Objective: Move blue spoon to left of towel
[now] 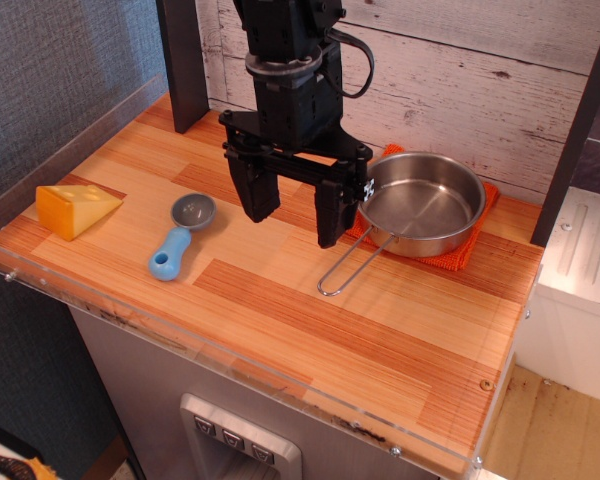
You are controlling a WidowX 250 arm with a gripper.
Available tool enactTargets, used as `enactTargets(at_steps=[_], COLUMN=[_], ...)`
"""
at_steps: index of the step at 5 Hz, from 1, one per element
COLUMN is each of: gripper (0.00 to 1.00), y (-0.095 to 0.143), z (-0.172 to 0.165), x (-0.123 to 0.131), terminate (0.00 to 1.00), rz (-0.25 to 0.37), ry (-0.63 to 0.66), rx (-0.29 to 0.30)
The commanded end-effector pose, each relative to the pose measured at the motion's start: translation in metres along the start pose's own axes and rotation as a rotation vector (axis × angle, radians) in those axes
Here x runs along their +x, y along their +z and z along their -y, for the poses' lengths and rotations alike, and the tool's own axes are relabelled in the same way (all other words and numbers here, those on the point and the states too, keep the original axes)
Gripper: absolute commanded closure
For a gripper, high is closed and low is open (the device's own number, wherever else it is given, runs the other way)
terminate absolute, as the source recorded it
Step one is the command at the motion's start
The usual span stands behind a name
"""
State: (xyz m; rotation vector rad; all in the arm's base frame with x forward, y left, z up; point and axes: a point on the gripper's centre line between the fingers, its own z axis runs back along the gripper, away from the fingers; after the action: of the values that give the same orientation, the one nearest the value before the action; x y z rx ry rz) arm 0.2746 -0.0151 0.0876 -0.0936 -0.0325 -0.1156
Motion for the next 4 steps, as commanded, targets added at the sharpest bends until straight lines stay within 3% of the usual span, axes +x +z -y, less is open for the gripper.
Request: enactTargets(at_steps=[1, 2, 4], gripper=[0.00, 0.00, 0.00], y=[0.000, 0.003, -0.010], z=[0.000, -0.027, -0.073], x=[0.000, -0.008, -0.030], terminate=[0.00, 0.00, 0.00], rz=[0.000, 0.028, 0.000], ry=[0.000, 0.005, 0.069], rx=[0.000, 0.019, 0.109])
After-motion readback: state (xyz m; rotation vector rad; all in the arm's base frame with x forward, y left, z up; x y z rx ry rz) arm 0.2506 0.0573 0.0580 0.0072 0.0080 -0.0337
